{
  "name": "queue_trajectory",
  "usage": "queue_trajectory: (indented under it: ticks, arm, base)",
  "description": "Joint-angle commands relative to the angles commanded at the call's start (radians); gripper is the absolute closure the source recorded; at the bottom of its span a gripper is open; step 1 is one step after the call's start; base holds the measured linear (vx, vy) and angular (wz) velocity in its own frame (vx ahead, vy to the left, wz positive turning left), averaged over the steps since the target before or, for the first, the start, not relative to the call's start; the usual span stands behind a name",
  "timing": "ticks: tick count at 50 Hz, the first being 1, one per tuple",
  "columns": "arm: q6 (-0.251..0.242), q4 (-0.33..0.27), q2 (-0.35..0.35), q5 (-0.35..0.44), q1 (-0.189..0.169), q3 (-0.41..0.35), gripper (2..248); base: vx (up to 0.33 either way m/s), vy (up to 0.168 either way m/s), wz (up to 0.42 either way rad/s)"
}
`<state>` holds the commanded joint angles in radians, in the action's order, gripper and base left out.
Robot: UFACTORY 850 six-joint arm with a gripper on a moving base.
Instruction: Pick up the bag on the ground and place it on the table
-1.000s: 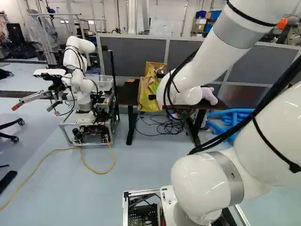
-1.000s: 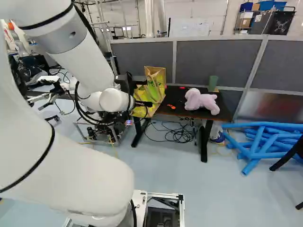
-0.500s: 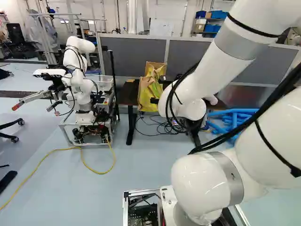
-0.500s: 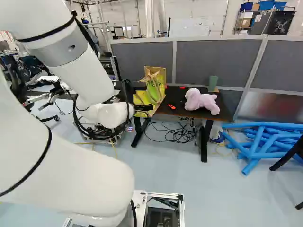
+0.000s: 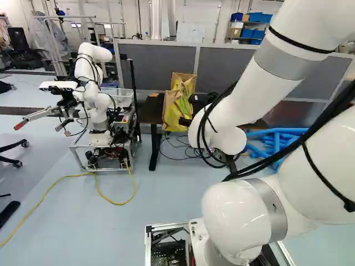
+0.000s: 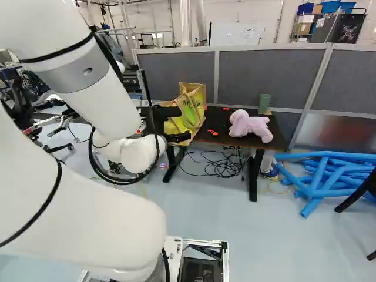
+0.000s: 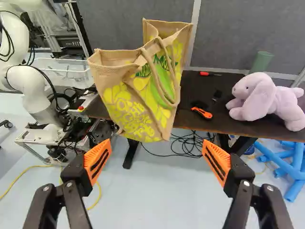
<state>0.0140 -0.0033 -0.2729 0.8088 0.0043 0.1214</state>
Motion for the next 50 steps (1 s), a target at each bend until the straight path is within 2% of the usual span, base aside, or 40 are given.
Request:
queue_trajectory:
  ticks: [21,50]
  arm:
    - [-0.012,0.003,-0.005,0.055,-0.004,-0.029,3]
    - [-0.014,0.003,-0.006,0.064,-0.004,-0.034,3]
  base:
    - [0.000,0.000,0.000]
    - [0.000,0.000,0.000]
